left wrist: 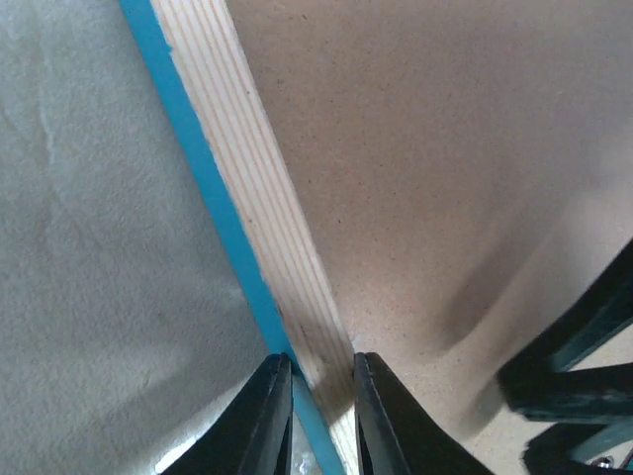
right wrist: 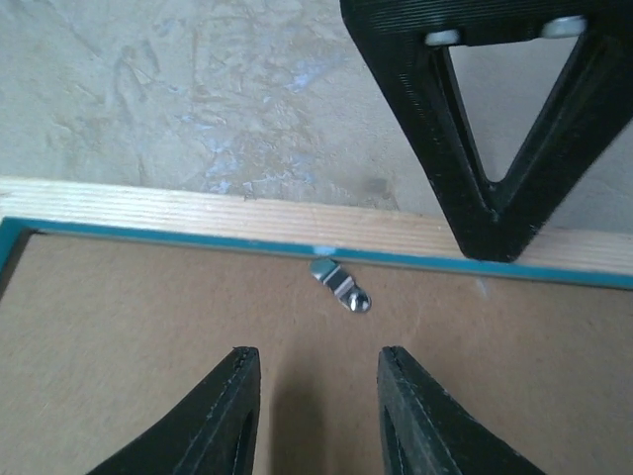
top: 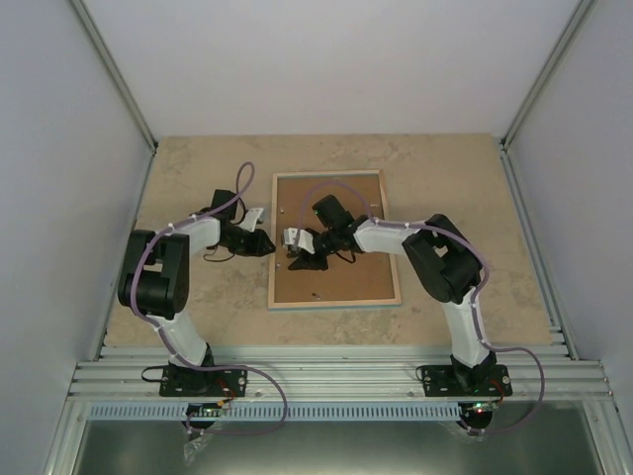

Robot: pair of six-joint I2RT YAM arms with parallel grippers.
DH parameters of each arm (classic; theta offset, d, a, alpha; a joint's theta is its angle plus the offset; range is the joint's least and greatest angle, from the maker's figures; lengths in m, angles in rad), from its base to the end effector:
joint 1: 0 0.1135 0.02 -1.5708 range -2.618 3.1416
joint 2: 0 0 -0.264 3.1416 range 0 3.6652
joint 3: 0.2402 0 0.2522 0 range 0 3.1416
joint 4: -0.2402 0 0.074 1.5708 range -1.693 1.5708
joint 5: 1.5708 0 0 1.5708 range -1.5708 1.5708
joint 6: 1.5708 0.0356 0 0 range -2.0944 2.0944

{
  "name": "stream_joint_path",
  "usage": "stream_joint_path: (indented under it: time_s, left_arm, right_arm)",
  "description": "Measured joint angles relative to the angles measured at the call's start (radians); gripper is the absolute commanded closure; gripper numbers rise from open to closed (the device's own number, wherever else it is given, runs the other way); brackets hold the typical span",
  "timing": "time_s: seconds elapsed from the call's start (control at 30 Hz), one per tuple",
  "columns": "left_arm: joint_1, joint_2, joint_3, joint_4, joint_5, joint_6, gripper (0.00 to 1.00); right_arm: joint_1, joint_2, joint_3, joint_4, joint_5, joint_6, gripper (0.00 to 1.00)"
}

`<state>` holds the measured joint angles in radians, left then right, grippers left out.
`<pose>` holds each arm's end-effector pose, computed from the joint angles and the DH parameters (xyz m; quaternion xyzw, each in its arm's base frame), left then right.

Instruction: Put the photo into the frame

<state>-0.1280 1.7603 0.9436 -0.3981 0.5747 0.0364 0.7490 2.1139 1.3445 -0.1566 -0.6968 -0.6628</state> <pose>0.3123 -0.0597 0.1379 0.1275 0.9365 -0.2864 0.1569 0.3030 0.3129 0.1312 -0.6606 0.6083 0.3363 0.2836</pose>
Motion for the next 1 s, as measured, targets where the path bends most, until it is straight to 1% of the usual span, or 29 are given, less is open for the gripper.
stream_joint_path:
  time_s: [0.3, 0.37, 0.5, 0.73, 0.87, 1.0]
  left_arm:
    - [0.003, 0.013, 0.0, 0.018, 0.037, -0.013, 0.87]
    - [0.005, 0.015, 0.0, 0.021, 0.043, -0.014, 0.88]
    - [0.006, 0.019, 0.0, 0.031, 0.053, -0.015, 0.89]
    - [0.006, 0.019, -0.001, 0.04, 0.055, -0.015, 0.9]
    - [0.006, 0.019, -0.002, 0.041, 0.055, -0.015, 0.9]
    - [0.006, 0.019, -0.002, 0.042, 0.055, -0.015, 0.89]
  right_arm:
    - [0.06, 0.034, -0.028, 0.136, 0.102, 0.077, 0.71]
    - [0.063, 0.039, -0.028, 0.159, 0.115, 0.088, 0.75]
    - [0.064, 0.044, -0.036, 0.203, 0.141, 0.104, 0.89]
    - [0.069, 0.043, -0.054, 0.25, 0.164, 0.125, 0.98]
    - [0.069, 0.043, -0.056, 0.256, 0.17, 0.15, 0.98]
    - [0.069, 0.043, -0.055, 0.254, 0.172, 0.183, 0.9]
